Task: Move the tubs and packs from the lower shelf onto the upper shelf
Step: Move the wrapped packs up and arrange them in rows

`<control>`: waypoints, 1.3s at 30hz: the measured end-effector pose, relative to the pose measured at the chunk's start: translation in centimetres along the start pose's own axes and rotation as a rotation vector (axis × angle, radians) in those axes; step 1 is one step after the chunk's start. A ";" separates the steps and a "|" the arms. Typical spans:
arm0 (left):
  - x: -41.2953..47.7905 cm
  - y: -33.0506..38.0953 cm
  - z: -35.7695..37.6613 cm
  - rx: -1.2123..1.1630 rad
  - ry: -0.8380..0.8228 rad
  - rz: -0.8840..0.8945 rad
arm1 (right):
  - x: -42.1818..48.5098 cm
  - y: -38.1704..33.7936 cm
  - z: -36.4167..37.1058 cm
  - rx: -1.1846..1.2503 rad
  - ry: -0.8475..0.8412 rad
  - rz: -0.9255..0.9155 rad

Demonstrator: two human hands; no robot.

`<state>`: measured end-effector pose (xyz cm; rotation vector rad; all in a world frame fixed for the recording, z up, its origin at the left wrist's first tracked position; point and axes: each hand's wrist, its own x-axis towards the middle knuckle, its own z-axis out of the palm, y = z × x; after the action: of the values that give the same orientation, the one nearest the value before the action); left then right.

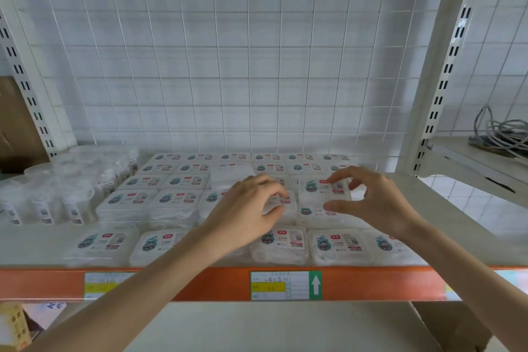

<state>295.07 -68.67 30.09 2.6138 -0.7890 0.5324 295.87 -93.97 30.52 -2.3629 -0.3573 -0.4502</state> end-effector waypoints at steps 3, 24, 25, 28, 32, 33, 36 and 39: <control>-0.1 0.1 0.2 0.050 -0.005 -0.001 | 0.0 0.3 0.2 -0.028 -0.090 0.014; -0.2 -0.3 0.8 0.106 0.000 0.038 | -0.9 0.1 1.1 -0.326 -0.085 -0.063; -0.2 -0.3 0.9 0.109 -0.003 0.040 | -1.0 0.0 1.0 -0.342 -0.091 -0.059; -0.3 -0.4 0.9 0.115 -0.005 0.051 | -1.1 -0.3 0.9 -0.372 -0.097 -0.066; -0.5 -0.3 0.8 0.102 -0.002 0.053 | -1.2 -0.5 0.7 -0.399 -0.122 -0.065; -0.5 -0.2 0.8 0.092 0.001 0.051 | -1.3 -0.5 0.7 -0.403 -0.124 -0.068; -0.2 -0.4 0.1 0.079 0.029 0.030 | -1.4 -0.8 0.8 -0.391 -0.076 -0.089; 0.4 -1.5 -1.7 0.118 0.061 -0.028 | -1.2 -1.4 0.9 -0.351 -0.020 -0.111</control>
<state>295.85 -66.90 31.34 2.6974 -0.7205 0.6662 294.48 -92.49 30.19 -2.6979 -0.4508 -0.5819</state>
